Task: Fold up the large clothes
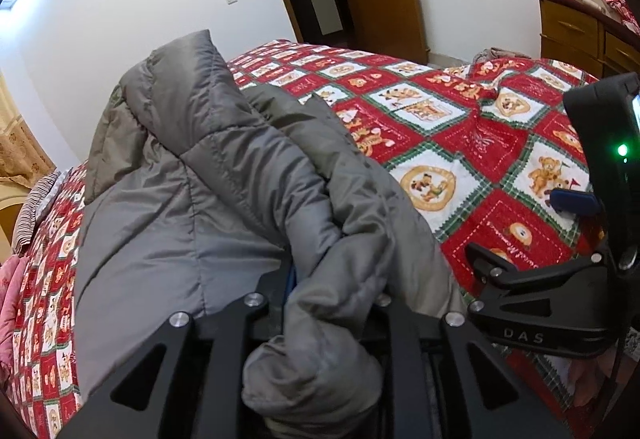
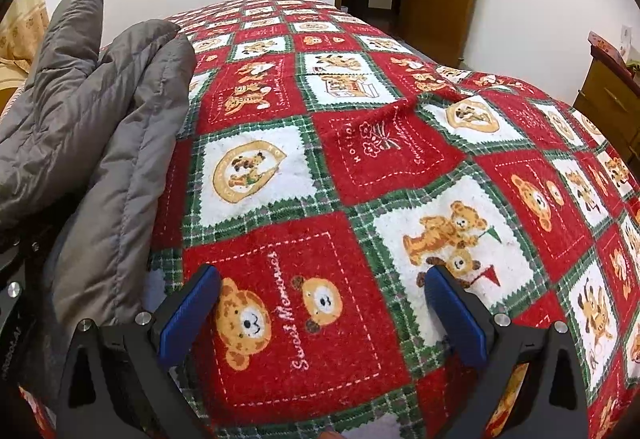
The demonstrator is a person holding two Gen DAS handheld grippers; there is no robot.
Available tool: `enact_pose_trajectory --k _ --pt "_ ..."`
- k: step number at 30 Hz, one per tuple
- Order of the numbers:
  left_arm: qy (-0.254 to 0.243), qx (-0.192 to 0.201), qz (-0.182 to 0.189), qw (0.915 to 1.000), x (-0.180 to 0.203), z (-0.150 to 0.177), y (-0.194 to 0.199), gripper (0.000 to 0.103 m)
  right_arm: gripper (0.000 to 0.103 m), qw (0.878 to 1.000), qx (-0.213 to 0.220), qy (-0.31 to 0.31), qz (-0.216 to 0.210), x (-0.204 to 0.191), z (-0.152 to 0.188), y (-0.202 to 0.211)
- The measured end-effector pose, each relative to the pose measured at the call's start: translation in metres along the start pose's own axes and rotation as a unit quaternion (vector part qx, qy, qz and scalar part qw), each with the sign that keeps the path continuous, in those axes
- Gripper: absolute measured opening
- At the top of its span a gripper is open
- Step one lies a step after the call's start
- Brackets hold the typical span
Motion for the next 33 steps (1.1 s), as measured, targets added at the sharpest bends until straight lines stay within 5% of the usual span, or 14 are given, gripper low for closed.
enact_pose_trajectory --k 8,16,20,33 --pt "-0.002 0.028 -0.003 0.9996 0.008 -0.012 0.024 0.051 0.102 1.000 0.004 0.009 0.017 0.004 -0.003 0.001" --pt "-0.018 0.065 -0.024 0.9975 0.016 -0.035 0.050 0.056 0.102 1.000 0.006 0.009 0.014 0.010 -0.005 0.004" --pt "-0.006 0.099 -0.038 0.9943 0.007 -0.050 0.073 0.070 0.102 1.000 0.008 0.011 0.017 0.008 -0.004 0.004" --pt "0.034 0.047 -0.034 0.9977 -0.009 -0.042 0.035 0.071 0.102 0.998 0.029 0.002 0.048 0.029 -0.014 0.017"
Point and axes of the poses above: each gripper's, at about its wrist camera, not at the fingertips, and y roughly against the way its jaws point, x to its right, z to its underside, the point moved 4 cm from there along -y, roughly the way its jaws point, and after that the axes turned 7 degrees about y, right-handed, at the moved point
